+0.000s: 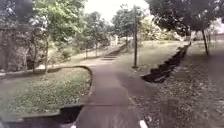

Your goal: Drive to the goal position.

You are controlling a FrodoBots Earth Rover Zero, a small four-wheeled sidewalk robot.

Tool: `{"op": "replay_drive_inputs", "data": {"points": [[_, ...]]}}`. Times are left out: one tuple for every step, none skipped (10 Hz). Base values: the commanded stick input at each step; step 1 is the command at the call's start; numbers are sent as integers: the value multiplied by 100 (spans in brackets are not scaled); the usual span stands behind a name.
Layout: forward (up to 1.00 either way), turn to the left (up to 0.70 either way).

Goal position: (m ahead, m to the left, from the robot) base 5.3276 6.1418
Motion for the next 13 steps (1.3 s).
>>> {"op": "replay_drive_inputs", "data": {"points": [[85, 0], [85, 0], [85, 0], [85, 0], [85, 0], [85, 0], [85, 0], [85, 0], [85, 0], [85, 0], [85, 0], [85, 0], [85, 0]]}}
